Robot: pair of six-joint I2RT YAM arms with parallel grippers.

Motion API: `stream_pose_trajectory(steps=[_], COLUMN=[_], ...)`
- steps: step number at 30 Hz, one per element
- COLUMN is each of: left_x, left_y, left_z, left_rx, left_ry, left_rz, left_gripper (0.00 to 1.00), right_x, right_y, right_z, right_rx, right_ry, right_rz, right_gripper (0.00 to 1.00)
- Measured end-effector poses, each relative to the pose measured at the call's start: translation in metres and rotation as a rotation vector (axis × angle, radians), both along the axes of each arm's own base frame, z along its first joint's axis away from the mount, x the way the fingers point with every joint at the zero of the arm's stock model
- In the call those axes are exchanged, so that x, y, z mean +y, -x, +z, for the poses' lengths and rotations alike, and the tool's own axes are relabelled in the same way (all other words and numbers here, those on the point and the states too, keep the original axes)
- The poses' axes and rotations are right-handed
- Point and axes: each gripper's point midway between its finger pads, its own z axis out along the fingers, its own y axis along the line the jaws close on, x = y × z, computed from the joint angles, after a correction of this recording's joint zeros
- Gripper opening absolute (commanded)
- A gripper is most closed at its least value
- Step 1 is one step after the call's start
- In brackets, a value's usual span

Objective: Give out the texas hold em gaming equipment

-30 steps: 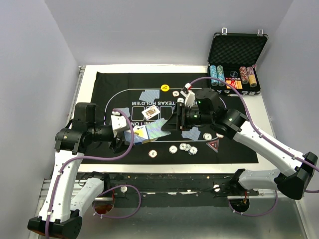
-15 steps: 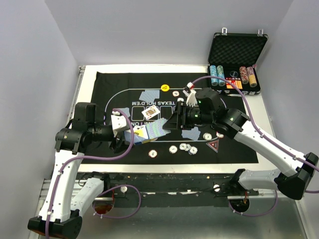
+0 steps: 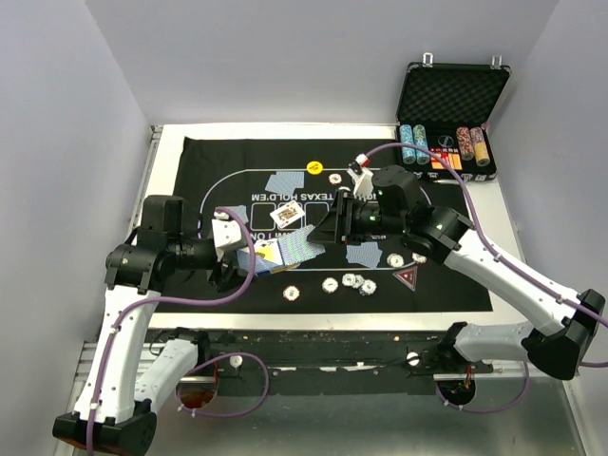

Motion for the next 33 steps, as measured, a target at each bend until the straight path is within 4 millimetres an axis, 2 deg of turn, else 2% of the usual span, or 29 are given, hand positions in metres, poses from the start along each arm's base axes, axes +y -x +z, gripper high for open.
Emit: stream_pose_trajectory(steps=[8,14,17,28,33], left_x=[0.0,0.001,0.002,0.003,0.003], left_y=[-0.004,-0.006,-0.007,-0.008,-0.007], left_z=[-0.002,-0.003,-0.005,-0.007,-0.007], left_rx=[0.004,0.005,0.005,0.009,0.007], left_ry=[-0.004,-0.011,-0.019,-0.025,-0.026], left_rz=[0.003,0.01,0.017,0.022,0.023], left_gripper=[0.2,0.2,0.2,0.2,0.2], right_x=[-0.002,0.022,0.028,0.021,0.011], right_y=[0.003,0.015,0.017,0.012,0.007], right_z=[-0.004,0.0,-0.001,-0.013,-0.023], right_rx=[-0.001,-0.028,-0.039,-0.045,-0.057], right_ry=[0.025,0.054,0.067,0.129,0.187], right_rz=[-0.013,0.035,0.04,-0.005,-0.039], right_gripper=[0.55,0.58,0.6,0.63,0.61])
